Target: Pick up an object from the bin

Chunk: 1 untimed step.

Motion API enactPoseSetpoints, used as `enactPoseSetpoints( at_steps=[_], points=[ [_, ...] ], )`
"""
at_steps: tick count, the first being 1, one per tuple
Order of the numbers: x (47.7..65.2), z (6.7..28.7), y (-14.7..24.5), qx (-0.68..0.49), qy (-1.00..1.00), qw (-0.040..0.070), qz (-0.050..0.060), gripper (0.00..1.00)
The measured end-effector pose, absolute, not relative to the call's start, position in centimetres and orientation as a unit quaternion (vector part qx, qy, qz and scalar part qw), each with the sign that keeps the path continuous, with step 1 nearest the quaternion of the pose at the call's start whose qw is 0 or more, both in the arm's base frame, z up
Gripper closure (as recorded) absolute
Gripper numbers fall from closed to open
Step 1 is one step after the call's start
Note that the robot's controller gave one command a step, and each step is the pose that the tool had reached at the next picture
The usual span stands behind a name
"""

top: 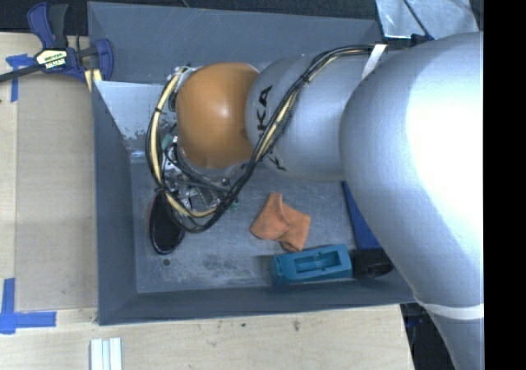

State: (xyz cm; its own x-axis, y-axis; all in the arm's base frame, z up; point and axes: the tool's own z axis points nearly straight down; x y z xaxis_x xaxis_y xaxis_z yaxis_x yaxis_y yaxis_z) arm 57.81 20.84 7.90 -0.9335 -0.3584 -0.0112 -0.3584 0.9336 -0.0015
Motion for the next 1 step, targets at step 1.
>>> enactPoseSetpoints(
  at_steps=[1],
  points=[
    [57.82,7.9,20.84,-0.182,0.983,0.006,0.0,1.0]
  ],
)
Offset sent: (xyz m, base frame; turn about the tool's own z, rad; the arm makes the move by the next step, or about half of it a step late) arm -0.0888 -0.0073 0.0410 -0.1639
